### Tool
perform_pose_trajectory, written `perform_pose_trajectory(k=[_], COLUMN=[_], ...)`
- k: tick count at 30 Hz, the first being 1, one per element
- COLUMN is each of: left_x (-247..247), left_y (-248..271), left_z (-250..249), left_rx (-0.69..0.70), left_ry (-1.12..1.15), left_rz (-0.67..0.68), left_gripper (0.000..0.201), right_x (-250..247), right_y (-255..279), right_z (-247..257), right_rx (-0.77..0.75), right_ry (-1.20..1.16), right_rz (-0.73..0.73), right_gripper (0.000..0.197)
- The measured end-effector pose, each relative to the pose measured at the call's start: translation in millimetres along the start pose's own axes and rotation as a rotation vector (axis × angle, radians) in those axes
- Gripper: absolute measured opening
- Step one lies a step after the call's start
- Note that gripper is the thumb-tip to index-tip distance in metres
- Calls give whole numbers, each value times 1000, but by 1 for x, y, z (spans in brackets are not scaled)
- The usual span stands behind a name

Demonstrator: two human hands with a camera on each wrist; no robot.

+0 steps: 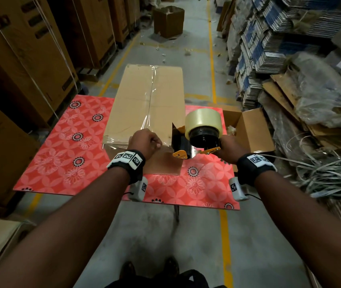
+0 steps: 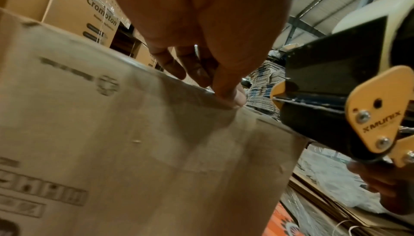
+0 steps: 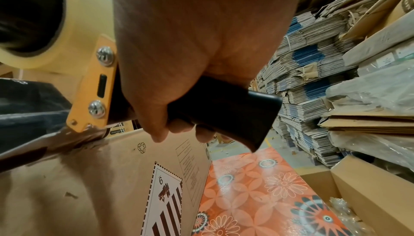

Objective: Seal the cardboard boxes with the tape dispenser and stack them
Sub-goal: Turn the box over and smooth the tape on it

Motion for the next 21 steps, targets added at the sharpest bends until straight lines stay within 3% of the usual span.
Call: perform_pose_trajectory(k=[8, 14, 21], left_x=[16, 16, 24], left_y=[-4, 0, -3], left_z=[-9, -8, -8], left_rx=[-22, -14, -57], left_ry=[127, 187, 127], left_rz=[-41, -64, -79], left_gripper=[10, 9, 14], right_x=[13, 0, 2], right_y=[2, 10, 19], right_z=[-11, -30, -44], right_rx=[-26, -10, 17], right_ry=[-65, -63, 12], right_rz=[-76, -108, -48], right_gripper=[5, 40, 2])
Point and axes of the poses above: each hand's wrist, its own y-axis away from the middle knuckle, its own x-axis out of the palm, z = x × y, the point moved 1 cm from there along -y, towards the middle knuckle, and after that the axes turned 1 degree about -y, right-handed, at the moved point
